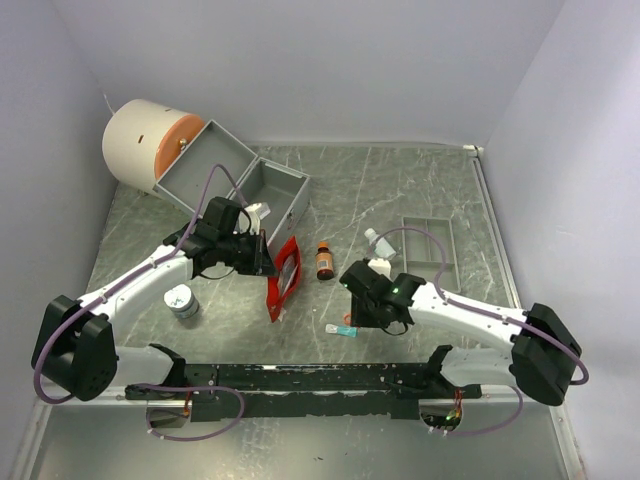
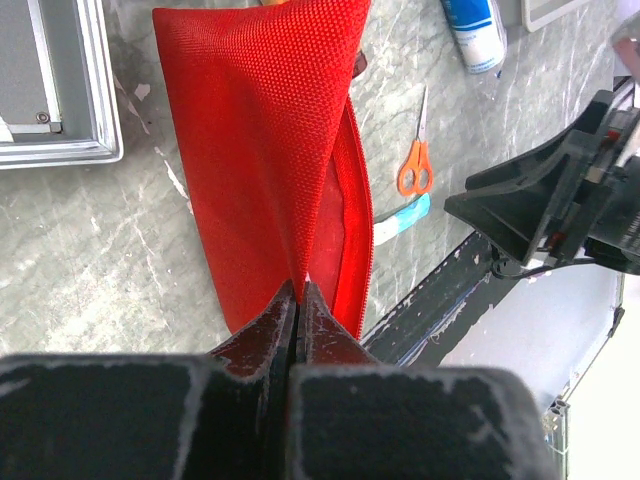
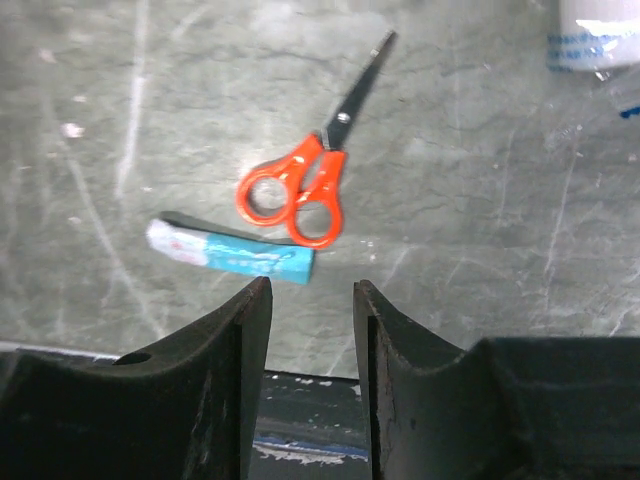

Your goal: Organize the medicine kit

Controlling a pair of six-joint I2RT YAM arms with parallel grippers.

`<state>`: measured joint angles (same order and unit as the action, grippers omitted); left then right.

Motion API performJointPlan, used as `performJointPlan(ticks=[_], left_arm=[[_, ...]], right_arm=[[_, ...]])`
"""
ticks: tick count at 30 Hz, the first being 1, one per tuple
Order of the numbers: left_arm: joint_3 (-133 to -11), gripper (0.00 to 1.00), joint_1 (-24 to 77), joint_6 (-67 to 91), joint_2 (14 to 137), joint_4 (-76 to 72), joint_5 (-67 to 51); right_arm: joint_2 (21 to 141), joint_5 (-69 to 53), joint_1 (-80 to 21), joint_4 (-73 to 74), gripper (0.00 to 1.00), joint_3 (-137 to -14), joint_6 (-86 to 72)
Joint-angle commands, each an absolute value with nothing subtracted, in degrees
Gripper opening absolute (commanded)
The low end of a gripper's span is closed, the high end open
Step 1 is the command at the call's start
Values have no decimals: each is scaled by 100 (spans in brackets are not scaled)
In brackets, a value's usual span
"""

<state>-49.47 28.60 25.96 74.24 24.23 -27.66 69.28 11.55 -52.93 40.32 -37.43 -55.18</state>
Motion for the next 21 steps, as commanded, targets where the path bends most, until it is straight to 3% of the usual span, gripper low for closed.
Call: performJointPlan(ticks=[1,10,21], left_arm=[[-5014,7,2830,2618,7362,2240,-2876],[-4961,7,2830,2648,7356,2197,-2859],[-4917,7,2828,2716,7356,2080,-2931]], right_arm=[[6764,1061,-5355,4002,40,-4087,-5151],[8023,1989,-5619,4850,50,-4775,-6983],[8798,1537,-6055,4511,62,-4882,-6822]])
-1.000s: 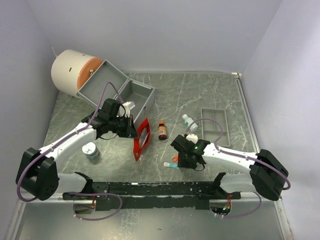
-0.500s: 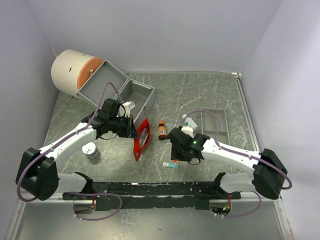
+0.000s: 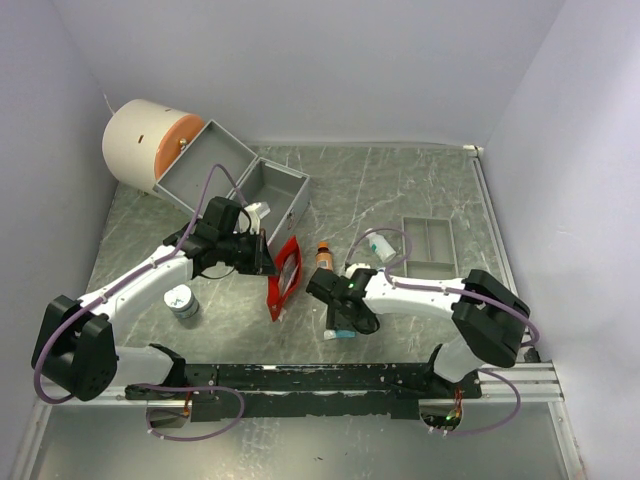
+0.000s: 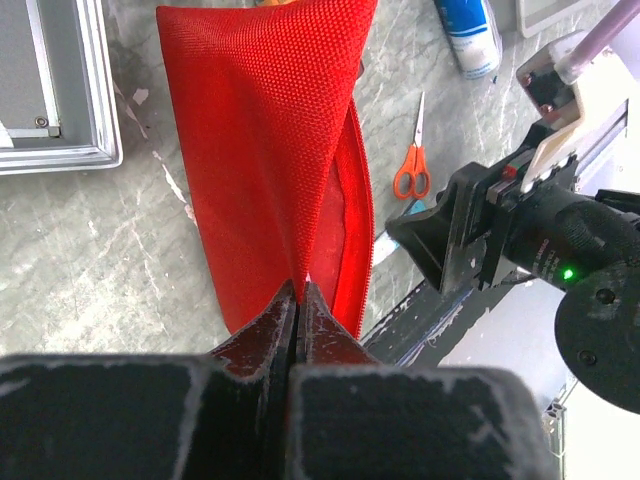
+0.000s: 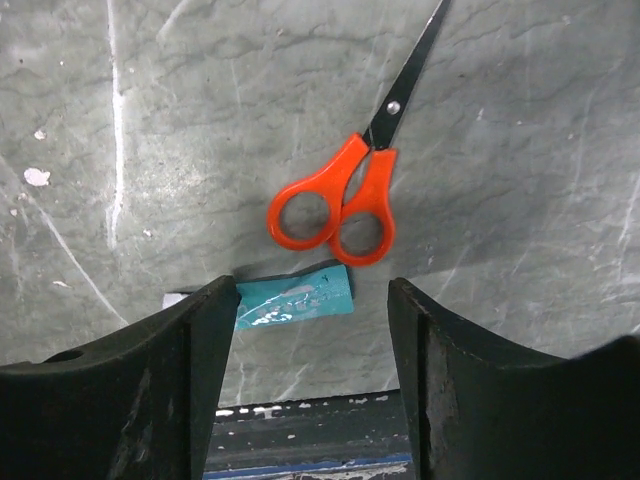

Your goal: Organize the medicine kit

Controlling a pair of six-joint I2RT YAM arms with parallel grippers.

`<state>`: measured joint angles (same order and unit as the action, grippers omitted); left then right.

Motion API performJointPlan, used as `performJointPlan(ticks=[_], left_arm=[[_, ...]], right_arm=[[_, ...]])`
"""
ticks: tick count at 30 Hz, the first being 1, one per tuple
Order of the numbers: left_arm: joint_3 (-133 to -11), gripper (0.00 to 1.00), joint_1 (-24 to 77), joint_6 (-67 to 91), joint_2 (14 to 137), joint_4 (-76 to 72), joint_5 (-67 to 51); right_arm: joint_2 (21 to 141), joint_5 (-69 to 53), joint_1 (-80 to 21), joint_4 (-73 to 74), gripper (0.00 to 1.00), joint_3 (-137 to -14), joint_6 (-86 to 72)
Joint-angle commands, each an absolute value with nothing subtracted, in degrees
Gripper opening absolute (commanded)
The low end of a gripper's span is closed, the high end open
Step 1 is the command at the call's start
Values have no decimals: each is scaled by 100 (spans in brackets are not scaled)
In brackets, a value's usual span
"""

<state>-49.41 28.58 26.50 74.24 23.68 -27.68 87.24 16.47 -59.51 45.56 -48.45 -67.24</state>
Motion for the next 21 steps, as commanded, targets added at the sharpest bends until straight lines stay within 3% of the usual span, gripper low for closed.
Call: performJointPlan(ticks=[1,8,17,21], left_arm=[[-4922,7,2830,2719,7363,2075,-2932],[-4929,7,2829,2729,7391,2059,-2960],[-4925,7,2828,2723,7409,2072,-2945],[-4906,7,2830,2708,7371,2074,-2953]], right_arm=[[8786,1459,-6078,4449,63,-4840,-6818],[8656,1298,-6134,4306,56,-4531,-6798],[8615,1161,-6135,3369,23,-4263,-6649],[8630,1124,-6135,2948,16,-4185,-6455]])
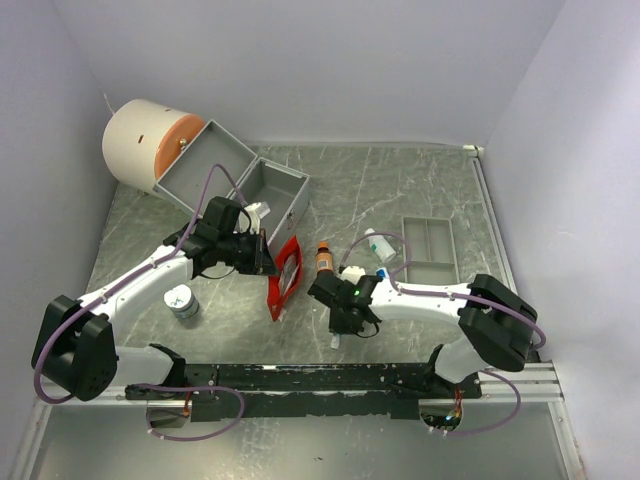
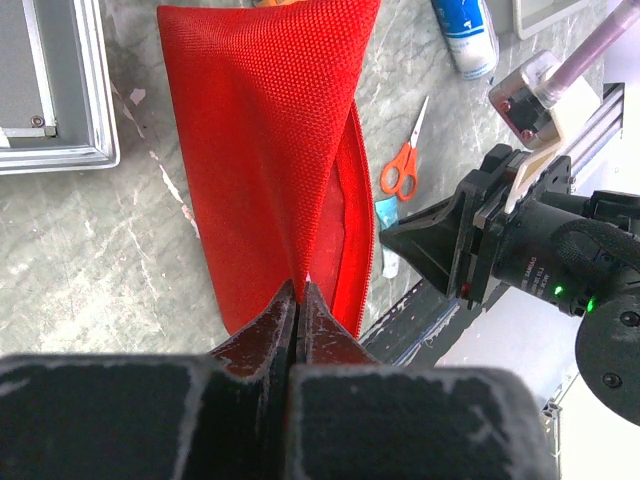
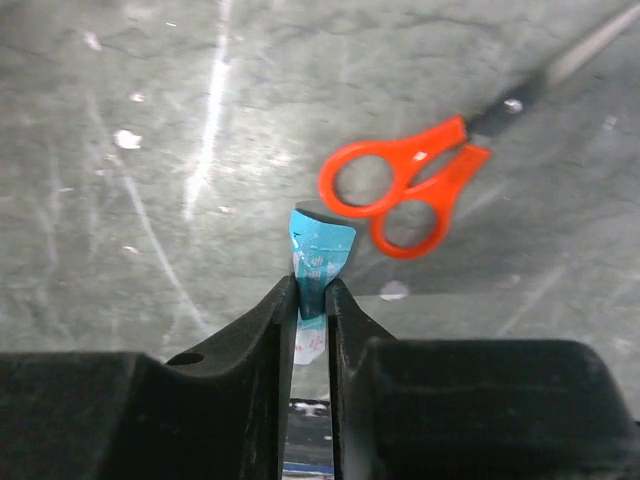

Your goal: Organize the medicine kit

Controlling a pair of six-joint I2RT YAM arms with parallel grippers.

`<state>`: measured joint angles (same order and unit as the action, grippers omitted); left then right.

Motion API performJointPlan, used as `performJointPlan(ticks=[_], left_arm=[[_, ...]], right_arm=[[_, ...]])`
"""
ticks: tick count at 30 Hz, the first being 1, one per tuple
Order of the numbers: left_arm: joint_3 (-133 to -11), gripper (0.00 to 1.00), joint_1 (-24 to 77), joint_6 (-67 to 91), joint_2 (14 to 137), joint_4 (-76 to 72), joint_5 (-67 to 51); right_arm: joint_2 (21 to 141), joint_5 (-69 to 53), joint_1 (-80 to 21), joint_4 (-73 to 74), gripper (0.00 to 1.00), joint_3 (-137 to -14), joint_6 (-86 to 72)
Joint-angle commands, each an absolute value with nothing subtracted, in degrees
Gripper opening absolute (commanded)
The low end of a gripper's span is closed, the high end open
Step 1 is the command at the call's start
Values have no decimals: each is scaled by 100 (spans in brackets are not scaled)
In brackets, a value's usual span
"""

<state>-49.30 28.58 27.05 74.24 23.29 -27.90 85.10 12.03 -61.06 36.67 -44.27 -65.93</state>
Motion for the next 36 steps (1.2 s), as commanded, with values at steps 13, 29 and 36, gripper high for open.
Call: performJointPlan(ticks=[13,29,36], left_arm=[[-4882,7,2830,2739,7369,2029,-2981],[-4437,7,2828,3820,7424,687,-3951],[-3863,7,2830,4693,7353,-147,-4068]], right_arm=[[9149,1349,-6142,3656,18,-4467,-6820],[8614,3140,-6134,4020,11,-6181,-6321],[8140,3711,-6134,3783,12,-6534,-5942]])
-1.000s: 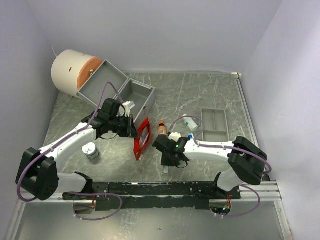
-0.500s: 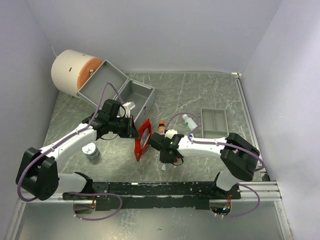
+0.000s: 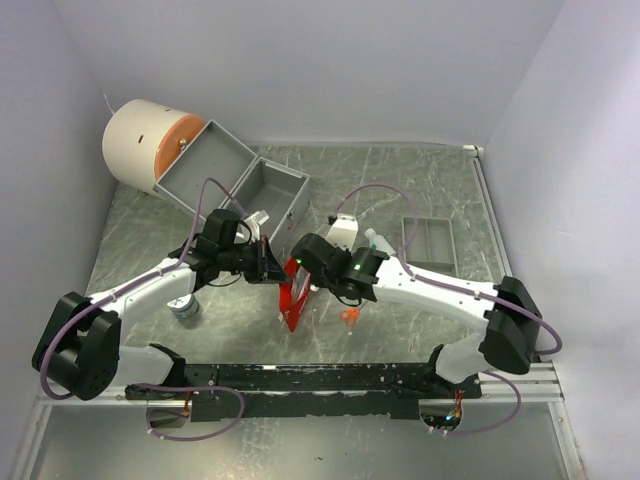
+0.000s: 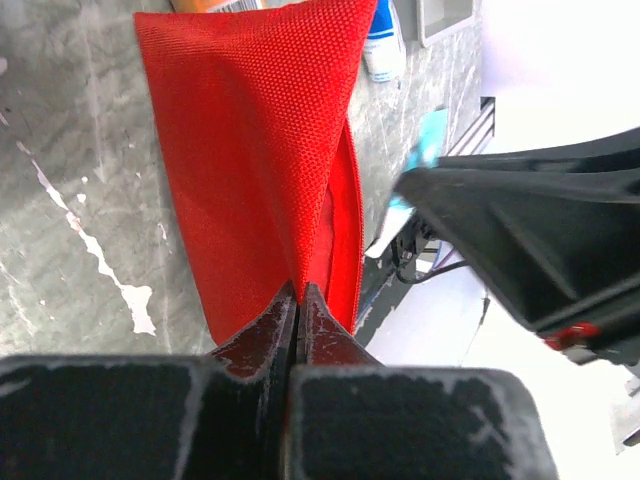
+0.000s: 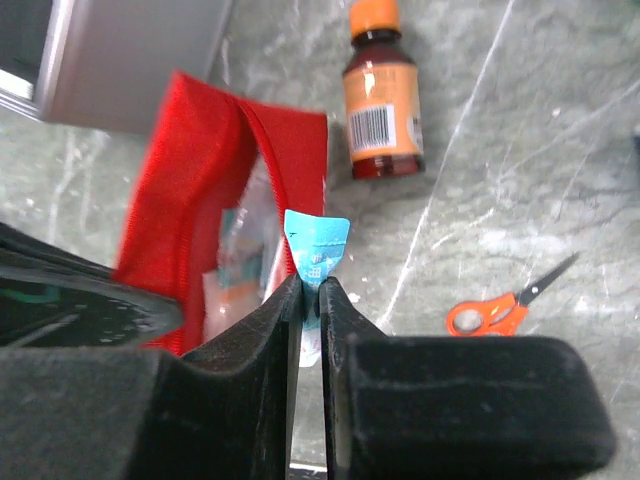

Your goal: Organize the medicine kit

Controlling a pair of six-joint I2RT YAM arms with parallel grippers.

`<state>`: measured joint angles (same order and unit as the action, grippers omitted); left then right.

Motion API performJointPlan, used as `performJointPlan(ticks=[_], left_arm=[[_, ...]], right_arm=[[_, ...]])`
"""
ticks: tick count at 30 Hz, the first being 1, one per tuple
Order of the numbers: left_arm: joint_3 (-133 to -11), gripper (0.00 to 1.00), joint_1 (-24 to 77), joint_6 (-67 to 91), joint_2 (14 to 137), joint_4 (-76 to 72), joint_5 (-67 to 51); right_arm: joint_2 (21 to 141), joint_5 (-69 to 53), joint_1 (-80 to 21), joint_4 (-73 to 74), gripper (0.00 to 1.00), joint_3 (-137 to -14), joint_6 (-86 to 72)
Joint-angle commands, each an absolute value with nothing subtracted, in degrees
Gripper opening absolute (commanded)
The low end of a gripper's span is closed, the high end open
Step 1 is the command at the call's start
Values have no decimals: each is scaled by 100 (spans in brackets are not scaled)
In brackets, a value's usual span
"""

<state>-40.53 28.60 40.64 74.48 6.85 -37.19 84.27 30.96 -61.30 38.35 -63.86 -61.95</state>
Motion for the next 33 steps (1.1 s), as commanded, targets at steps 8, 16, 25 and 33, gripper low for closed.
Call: performJointPlan(ticks=[8,16,25,33], left_arm=[[-3453,7,2830,4650,7509,-286,-3859],[-3687,7,2830,3947,7528,611,-3384],[-3863,7,2830,3715,7560,842,-3285],[-3939,7,2829,3691,7568,837,-3308]], right_arm=[[7932,2813,-6135,2128,13,-5977,-5139],[8495,2616,-6135,1957,13,-6049,-5152],[8568,2904,-6134,2551,13,-6157,-5425],[8608,3132,-6137,2978,14,-6265,-5607]])
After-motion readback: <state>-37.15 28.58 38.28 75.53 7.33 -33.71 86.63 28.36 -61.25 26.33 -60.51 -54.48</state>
